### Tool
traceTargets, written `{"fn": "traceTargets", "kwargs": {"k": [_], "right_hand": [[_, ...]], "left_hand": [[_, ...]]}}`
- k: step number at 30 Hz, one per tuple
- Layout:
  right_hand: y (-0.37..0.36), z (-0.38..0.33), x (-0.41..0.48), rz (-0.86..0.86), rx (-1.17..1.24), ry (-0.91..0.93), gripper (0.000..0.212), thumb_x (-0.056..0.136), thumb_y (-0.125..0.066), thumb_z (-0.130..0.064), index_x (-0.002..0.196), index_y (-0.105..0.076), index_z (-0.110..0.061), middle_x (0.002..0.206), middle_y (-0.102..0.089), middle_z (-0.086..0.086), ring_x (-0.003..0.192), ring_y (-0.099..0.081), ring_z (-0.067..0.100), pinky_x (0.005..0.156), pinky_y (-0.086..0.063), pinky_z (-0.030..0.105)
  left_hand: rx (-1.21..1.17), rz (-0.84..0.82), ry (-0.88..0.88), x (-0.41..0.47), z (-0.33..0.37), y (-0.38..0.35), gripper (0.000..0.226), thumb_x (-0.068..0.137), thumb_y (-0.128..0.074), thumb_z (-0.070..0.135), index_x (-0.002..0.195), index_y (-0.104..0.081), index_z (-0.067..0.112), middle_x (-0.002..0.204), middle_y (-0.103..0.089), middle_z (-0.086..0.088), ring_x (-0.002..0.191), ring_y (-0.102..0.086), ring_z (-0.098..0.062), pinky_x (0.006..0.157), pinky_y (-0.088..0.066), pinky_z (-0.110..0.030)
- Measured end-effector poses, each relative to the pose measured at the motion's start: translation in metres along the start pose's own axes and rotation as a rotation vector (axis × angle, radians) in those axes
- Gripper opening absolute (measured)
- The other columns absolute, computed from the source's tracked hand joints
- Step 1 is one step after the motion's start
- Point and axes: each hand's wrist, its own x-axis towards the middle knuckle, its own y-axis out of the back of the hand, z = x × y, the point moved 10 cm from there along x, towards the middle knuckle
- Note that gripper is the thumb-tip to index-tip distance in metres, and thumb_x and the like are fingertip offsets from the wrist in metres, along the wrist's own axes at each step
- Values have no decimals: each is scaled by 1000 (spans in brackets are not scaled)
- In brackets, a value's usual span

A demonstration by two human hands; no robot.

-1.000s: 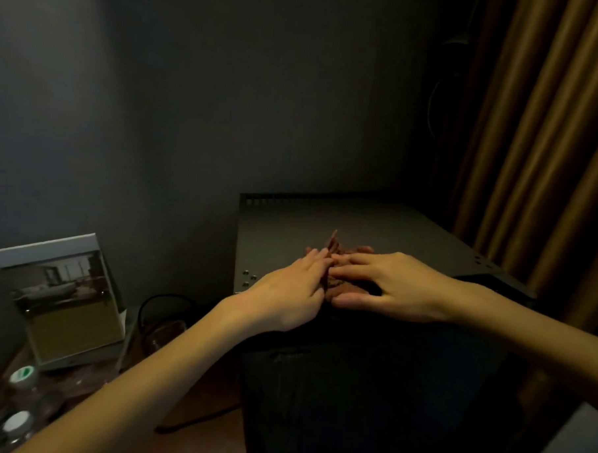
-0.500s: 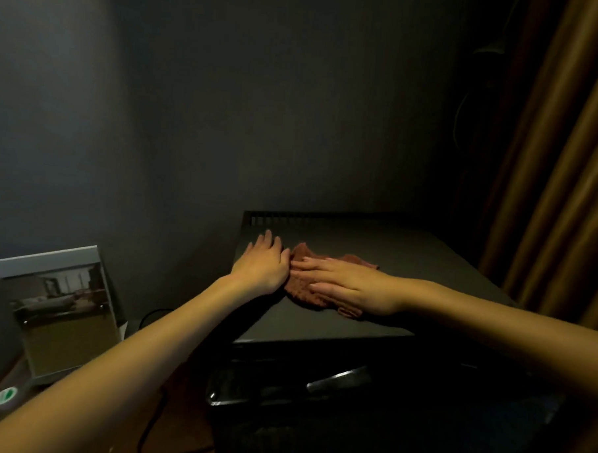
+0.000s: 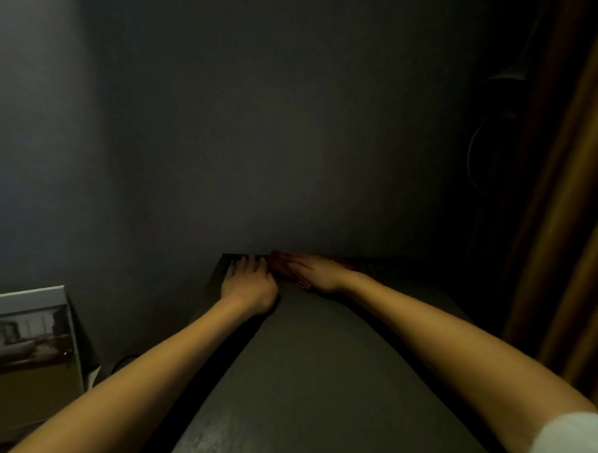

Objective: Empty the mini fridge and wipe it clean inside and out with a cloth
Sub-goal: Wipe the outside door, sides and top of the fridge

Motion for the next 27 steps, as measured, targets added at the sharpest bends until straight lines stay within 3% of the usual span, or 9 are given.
{"fn": "traceTargets", "kwargs": {"k": [4,8,14,17,21,23,27], "right_hand": [[1,7,0,24,47,-31,43,106,-27,-31,148,-35,-24,151,-40,6,136,-40,25,117,-25,37],[4,23,-9,25,18,-76,45,106,-28,-25,151,-29,-20,155,-32,6,139,-35,25,117,-25,37],[19,51,-33,66,-28,-129,48,103,-34,-15,151,-28,-21,153,-36,10,134,-40,29,113,-30,37],[29,60,-46,113,-30,-152,48,102,-34,-15,149,-33,-25,144,-47,12,122,-52,29,106,-40,41],[47,90,-80,166,-37,-308,45,99,-38,-13,143,-43,-23,127,-58,12,105,-60,29,91,-50,38],[58,108,-104,188,-54,-421,32,99,-41,-13,129,-54,-14,116,-63,15,96,-62,29,82,-49,36],[74,143,-155,161,-179,-639,22,99,-46,-15,117,-57,-9,111,-62,14,95,-61,28,79,-49,37]], "left_hand": [[12,-9,-12,-1,-2,-1,54,104,-16,29,155,-9,13,162,-2,-10,149,-4,-26,120,-4,-39],[13,-12,-34,-2,-2,1,53,104,-16,28,155,-10,14,162,-1,-10,149,-4,-26,120,-4,-39],[-3,-16,-55,-3,-2,2,53,104,-17,27,155,-11,12,162,-1,-11,149,-4,-27,120,-4,-38],[-12,-9,-56,-3,-3,2,53,104,-17,26,154,-12,12,162,-3,-11,149,-5,-26,120,-4,-37],[-2,-4,-56,0,-3,1,53,104,-17,27,154,-13,13,162,-4,-10,149,-5,-27,120,-5,-39],[-9,-9,-59,1,-3,-1,53,103,-18,27,154,-14,13,162,-4,-11,149,-6,-27,120,-5,-39],[-14,5,-53,3,-4,0,53,102,-20,26,154,-17,12,161,-8,-12,148,-9,-28,121,-7,-41]]}}
